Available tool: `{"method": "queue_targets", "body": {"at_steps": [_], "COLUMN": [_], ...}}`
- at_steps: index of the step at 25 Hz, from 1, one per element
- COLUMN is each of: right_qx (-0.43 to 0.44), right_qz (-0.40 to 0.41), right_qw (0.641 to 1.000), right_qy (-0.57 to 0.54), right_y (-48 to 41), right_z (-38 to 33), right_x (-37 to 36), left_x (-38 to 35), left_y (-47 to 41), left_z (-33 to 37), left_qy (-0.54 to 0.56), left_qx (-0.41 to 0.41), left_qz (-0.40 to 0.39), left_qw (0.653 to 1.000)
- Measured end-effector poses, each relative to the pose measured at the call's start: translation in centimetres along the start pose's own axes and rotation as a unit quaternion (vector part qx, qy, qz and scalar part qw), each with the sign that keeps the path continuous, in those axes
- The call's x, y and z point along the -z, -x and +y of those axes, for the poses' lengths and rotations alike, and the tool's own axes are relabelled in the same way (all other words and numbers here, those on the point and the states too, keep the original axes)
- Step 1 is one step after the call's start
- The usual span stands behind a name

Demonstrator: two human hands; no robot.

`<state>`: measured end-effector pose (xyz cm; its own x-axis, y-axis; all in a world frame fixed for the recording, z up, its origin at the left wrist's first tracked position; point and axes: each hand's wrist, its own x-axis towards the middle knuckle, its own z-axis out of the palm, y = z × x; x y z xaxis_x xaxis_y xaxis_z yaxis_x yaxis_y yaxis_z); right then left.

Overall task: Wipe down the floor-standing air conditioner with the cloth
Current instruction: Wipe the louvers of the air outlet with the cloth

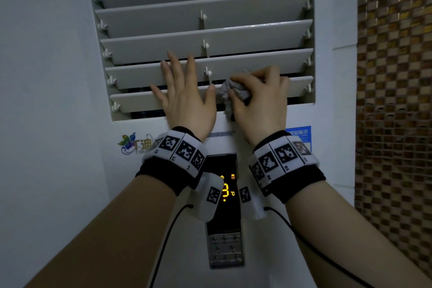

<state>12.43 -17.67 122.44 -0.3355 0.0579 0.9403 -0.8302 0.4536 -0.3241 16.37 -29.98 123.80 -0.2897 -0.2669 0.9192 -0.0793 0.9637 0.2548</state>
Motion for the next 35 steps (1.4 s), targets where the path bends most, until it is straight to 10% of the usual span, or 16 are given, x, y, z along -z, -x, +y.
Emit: {"method": "queue_targets", "body": {"at_steps": [35], "right_qx": [-0.094], "right_qz": [0.075], "right_qw": [0.993], "right_qy": [0.019], "right_y": [-0.7], "right_z": [4.2], "right_x": [4.0], "left_x": [-1.4], "left_y": [0.8], "left_z": [3.2], "left_qy": [0.011], "left_qx": [-0.011], "left_qz": [-0.02], "left_qw": [1.0]}}
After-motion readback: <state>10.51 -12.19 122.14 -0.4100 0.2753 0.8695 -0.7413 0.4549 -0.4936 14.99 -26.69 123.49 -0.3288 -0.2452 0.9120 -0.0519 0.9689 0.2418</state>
